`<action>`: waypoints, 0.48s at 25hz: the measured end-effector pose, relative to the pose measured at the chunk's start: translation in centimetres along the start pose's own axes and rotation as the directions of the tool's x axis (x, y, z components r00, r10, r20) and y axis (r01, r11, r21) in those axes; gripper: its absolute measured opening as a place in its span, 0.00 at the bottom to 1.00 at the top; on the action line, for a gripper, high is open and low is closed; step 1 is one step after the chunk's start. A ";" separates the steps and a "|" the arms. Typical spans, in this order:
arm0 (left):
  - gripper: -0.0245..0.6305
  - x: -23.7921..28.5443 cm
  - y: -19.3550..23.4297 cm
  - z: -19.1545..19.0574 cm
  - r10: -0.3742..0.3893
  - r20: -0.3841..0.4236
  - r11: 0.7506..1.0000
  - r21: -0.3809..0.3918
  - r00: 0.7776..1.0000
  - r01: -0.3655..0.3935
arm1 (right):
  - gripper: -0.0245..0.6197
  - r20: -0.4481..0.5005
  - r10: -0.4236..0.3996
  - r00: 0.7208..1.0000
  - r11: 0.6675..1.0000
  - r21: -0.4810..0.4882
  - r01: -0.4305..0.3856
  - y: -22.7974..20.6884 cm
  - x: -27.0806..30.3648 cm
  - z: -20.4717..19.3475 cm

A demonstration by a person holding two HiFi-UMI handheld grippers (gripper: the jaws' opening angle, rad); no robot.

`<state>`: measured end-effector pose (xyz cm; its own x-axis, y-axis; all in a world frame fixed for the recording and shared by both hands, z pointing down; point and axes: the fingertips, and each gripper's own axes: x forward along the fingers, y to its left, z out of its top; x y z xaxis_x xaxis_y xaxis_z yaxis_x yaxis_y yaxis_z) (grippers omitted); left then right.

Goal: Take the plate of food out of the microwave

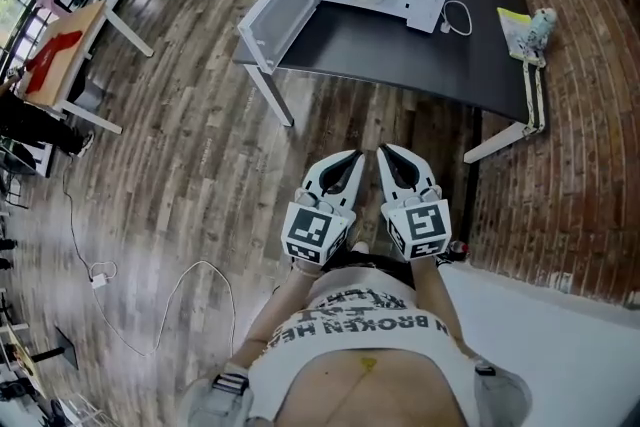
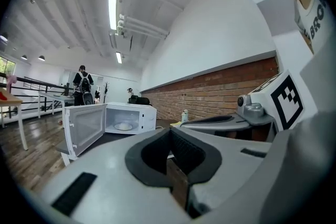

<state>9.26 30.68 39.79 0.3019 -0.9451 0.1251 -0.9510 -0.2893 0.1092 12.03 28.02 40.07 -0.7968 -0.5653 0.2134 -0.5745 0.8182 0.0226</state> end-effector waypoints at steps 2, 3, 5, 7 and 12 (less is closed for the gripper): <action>0.05 1.4 1.6 0.4 -0.011 0.003 1.000 0.005 1.000 0.011 | 0.05 0.007 -0.011 1.000 1.000 -0.003 0.011 -0.8 1.8 0.6; 0.05 2.2 2.5 0.7 -0.020 0.004 1.000 0.006 1.000 0.020 | 0.05 0.009 -0.016 1.000 1.000 -0.003 0.016 -1.2 2.8 0.9; 0.05 3.8 4.1 1.2 -0.042 0.006 0.999 0.006 0.999 0.042 | 0.05 0.012 -0.026 1.000 1.000 -0.001 0.026 -2.0 4.7 1.5; 0.05 5.2 5.6 1.8 -0.064 0.007 0.998 0.008 0.998 0.064 | 0.05 0.015 -0.035 0.999 0.999 -0.004 0.035 -2.5 6.6 2.1; 0.05 8.0 8.9 2.2 -0.112 -0.008 0.994 0.001 0.994 0.112 | 0.05 0.010 -0.063 0.998 0.998 -0.014 0.063 -3.4 10.9 2.9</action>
<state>3.03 20.23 39.57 0.4069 -0.9056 0.1197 -0.9113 -0.3933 0.1219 4.79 18.78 39.45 -0.7610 -0.6165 0.2022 -0.6207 0.7825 0.0495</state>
